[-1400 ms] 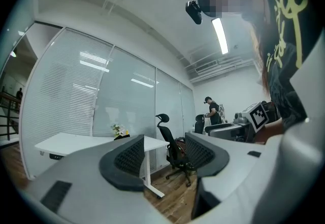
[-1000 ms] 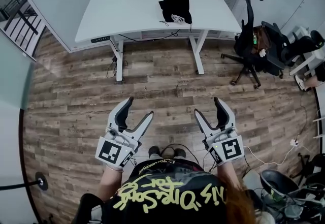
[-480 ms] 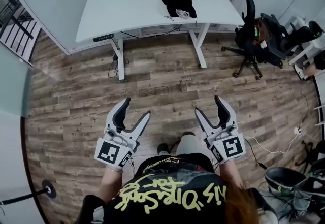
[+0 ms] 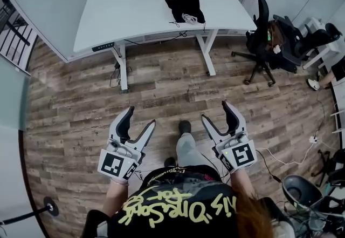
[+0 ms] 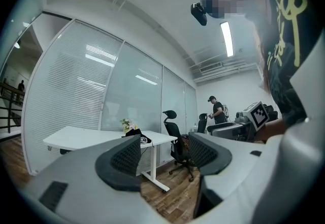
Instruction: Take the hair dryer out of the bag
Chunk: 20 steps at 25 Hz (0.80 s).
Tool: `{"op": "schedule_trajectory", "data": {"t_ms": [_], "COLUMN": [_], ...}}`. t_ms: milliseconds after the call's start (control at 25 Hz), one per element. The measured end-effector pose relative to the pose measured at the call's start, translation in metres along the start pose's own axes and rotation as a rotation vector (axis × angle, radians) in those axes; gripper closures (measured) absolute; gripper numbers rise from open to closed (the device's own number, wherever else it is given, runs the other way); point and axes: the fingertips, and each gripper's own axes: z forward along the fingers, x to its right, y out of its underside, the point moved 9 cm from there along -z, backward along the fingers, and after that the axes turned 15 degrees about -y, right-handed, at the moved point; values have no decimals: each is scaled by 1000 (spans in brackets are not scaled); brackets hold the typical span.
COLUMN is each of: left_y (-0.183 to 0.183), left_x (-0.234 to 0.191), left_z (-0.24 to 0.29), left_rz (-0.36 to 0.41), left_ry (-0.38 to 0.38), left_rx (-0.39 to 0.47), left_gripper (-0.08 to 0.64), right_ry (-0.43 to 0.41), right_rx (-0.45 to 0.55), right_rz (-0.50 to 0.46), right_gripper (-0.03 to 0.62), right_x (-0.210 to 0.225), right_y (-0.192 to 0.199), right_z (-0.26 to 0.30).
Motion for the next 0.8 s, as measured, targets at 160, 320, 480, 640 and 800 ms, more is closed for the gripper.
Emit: {"op": "schedule_trajectory", "data": {"t_ms": [160,320,480,640,800], "left_y": [-1,-5,-12,-21,-19], "left_x": [-5,-9,-11,-14,-17], "left_z": [36,82,136,183,226], "left_rz": [5,27,38,48,38], "left_ry": [7,3,-2,-18,-38], "left_rx": [0,23,30,35,29], "left_gripper": [268,268,268,268,270], "right_ry": [1,-15,-34,-58,-80], "right_rx": [9,22,25,31,44], "right_rz": [19,1,14,18,14], "right_gripper": [302,302,302,302,302], "right_x": [34,75,124,171,214], "right_y": [0,0,-7,-14,-14], "right_z": [20,44,68,94,117]}}
